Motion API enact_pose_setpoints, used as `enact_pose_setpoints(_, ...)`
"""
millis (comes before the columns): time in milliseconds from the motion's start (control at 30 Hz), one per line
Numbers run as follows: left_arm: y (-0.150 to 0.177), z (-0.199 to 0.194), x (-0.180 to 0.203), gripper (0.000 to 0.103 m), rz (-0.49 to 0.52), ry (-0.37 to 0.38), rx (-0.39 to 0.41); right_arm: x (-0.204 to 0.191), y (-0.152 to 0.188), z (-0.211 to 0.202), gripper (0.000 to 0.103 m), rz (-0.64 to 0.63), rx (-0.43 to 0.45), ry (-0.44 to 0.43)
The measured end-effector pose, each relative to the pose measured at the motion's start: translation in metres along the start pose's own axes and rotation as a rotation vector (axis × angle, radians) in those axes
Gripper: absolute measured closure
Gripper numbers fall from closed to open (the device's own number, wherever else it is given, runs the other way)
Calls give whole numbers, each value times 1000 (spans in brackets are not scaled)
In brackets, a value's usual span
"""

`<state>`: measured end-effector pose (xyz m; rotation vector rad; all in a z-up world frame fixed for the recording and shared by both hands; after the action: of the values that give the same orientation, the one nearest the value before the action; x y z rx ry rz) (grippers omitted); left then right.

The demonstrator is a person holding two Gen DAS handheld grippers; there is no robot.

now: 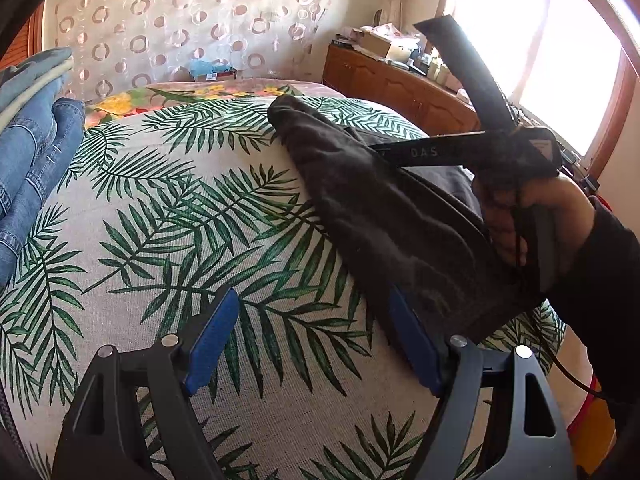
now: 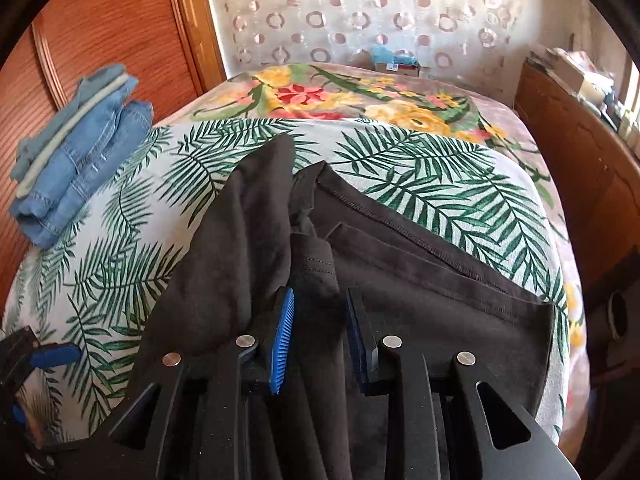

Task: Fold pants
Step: 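Lift the pants edge with the right gripper and fold it over the other half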

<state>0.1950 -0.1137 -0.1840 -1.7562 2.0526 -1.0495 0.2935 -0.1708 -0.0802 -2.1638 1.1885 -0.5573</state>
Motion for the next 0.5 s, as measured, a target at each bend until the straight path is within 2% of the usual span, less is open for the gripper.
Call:
enact_pose_setpoints(33, 0, 1, 0, 24, 1, -3, -3, -3, -2, 4, 77, -2, 1, -2)
enact_pose_setpoints(67, 0, 2, 0, 24, 3, -7, -6, -3, -2, 5, 86, -2, 3, -9)
enact_pose_setpoints(100, 0, 2, 0, 24, 6, -11, -7, -3, -3, 3, 100, -4, 13, -15)
enact_pose_setpoints(267, 1, 6, 2, 24, 30, -37, -14, 9, -8, -27, 100, 10, 109, 4)
enact_pose_setpoints(367, 1, 7, 2, 24, 36, -43, -15, 26, -9, -49, 100, 27, 159, 64)
enact_pose_setpoints(500, 1, 9, 2, 24, 43, -52, -18, 64, -6, -62, 100, 73, 159, 192)
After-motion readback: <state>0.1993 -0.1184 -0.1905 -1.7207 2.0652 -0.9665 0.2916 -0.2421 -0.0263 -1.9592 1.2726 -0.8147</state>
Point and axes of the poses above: each gripper's, at about its wrist camera, not at the fingertips, and z roughly the way its jaws point, x to its right, y to its underside, the point moved 9 cm from there along z, roughly the way its jaws point, and after that the axes turned 6 degrees about -z, right-handed, at the moved point
